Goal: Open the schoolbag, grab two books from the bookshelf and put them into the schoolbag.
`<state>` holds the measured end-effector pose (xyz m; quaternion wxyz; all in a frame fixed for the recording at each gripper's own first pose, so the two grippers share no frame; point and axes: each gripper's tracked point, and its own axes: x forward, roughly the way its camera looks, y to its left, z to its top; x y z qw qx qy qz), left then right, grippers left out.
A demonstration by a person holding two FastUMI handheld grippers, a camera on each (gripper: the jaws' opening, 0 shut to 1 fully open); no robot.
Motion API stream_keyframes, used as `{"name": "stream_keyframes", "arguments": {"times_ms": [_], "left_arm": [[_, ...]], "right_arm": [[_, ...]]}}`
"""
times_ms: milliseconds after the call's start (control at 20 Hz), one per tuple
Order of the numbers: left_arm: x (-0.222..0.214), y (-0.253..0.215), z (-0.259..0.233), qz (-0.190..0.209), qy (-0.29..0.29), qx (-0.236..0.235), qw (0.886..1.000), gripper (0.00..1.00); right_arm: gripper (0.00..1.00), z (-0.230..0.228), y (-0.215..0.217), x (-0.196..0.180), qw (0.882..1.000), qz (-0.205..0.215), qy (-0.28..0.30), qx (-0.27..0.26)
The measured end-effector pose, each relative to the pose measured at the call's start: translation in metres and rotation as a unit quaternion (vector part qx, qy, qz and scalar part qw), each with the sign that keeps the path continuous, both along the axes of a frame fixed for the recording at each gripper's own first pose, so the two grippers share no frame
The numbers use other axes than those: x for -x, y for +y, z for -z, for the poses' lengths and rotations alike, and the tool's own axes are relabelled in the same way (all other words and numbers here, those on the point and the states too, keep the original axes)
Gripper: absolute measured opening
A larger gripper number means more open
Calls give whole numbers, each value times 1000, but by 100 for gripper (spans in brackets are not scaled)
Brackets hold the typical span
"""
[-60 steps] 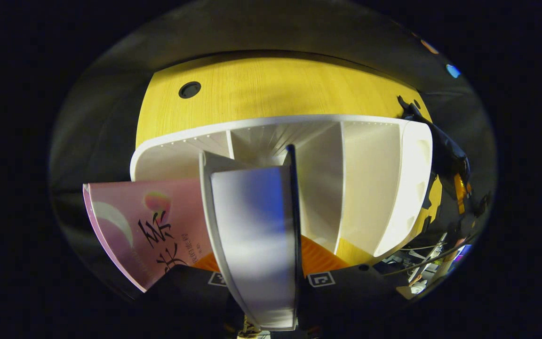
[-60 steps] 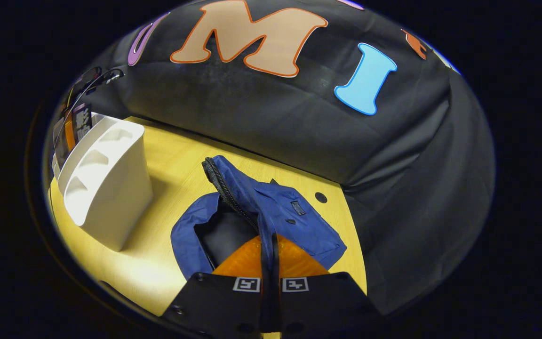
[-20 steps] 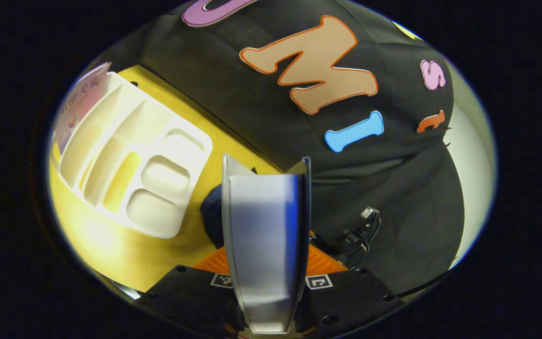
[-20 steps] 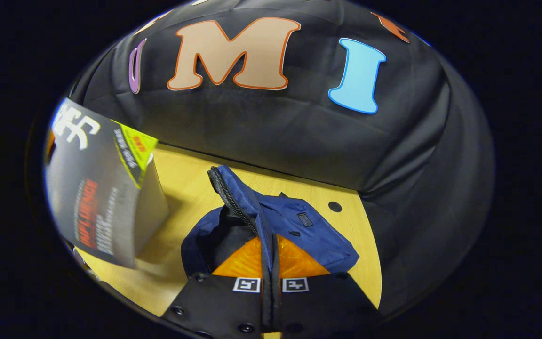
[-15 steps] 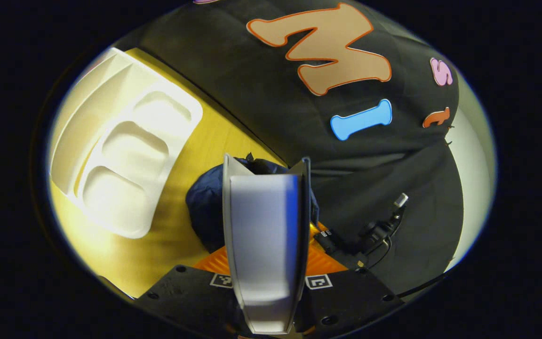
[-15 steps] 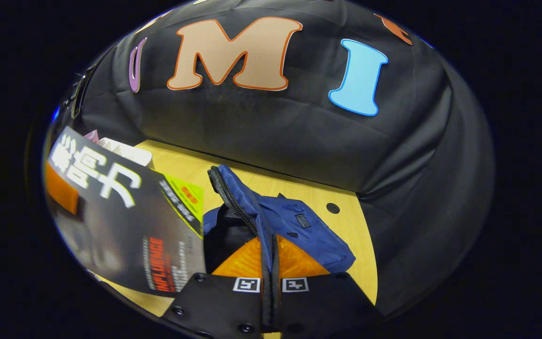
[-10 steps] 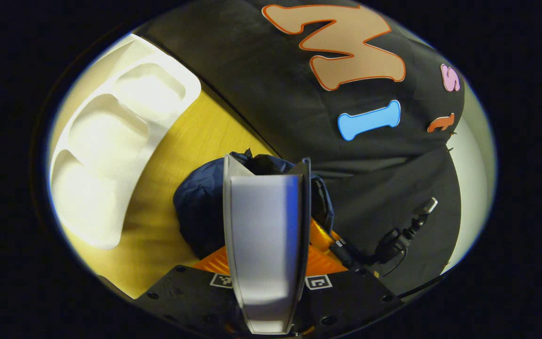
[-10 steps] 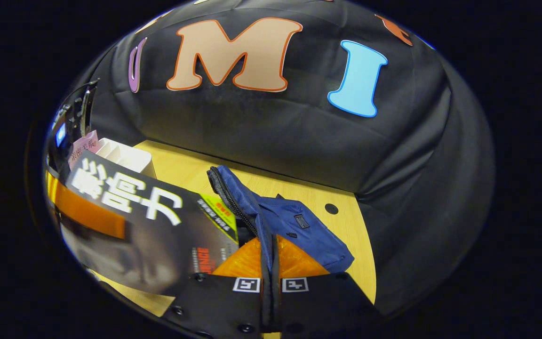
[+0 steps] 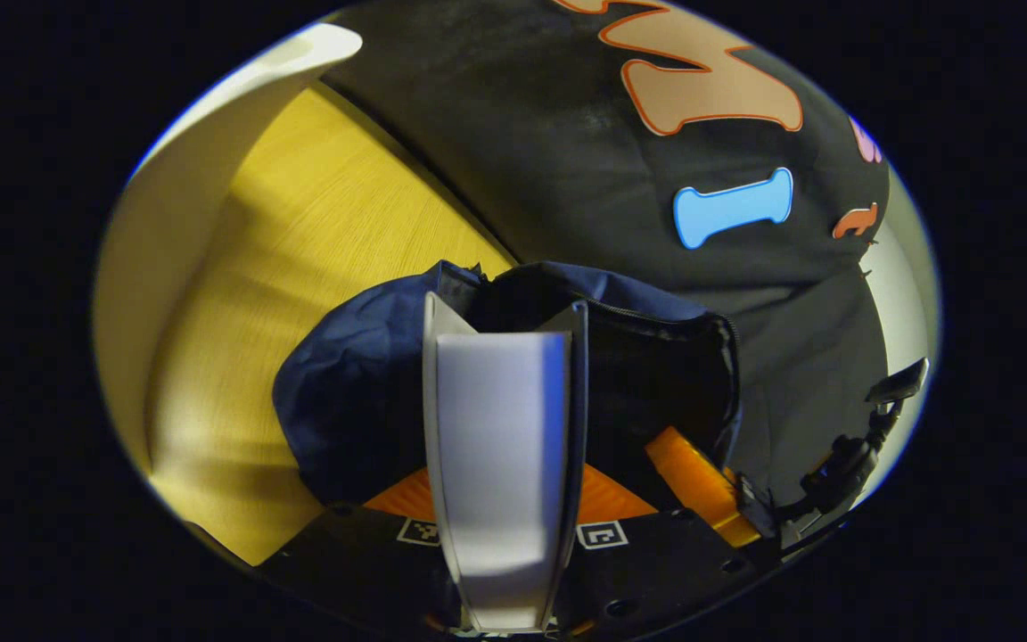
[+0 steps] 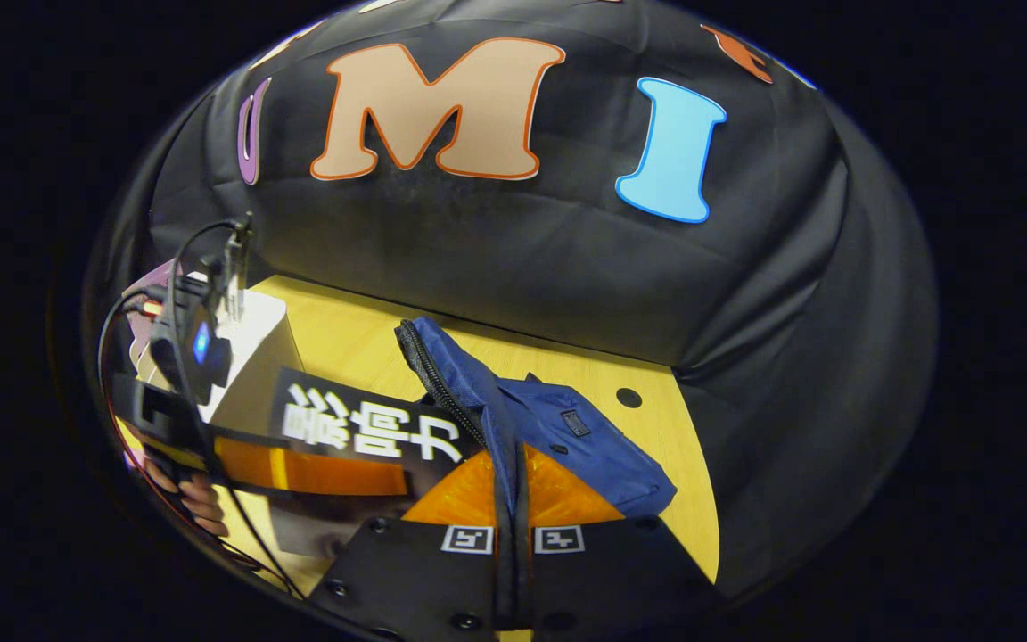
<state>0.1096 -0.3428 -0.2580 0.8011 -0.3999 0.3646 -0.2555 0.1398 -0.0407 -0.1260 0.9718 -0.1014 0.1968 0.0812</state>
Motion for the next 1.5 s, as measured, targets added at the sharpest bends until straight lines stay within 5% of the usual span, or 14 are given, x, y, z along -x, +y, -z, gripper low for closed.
{"name": "stream_keyframes", "arguments": {"times_ms": [650,1100,1300,1500], "left_arm": [[-37,-71,39,13,-6,70,997,36],[-64,-84,66,-28,48,82,995,35],[-54,-69,60,-30,38,73,996,48],[-41,-49,26,-20,0,48,999,79]], "right_arm": [[1,1,22,-5,1000,-14,-2,-2],[1,2,17,-3,1000,-4,3,-10],[3,3,9,-4,1000,3,5,-9],[3,1,-1,-6,1000,13,5,-16]]}}
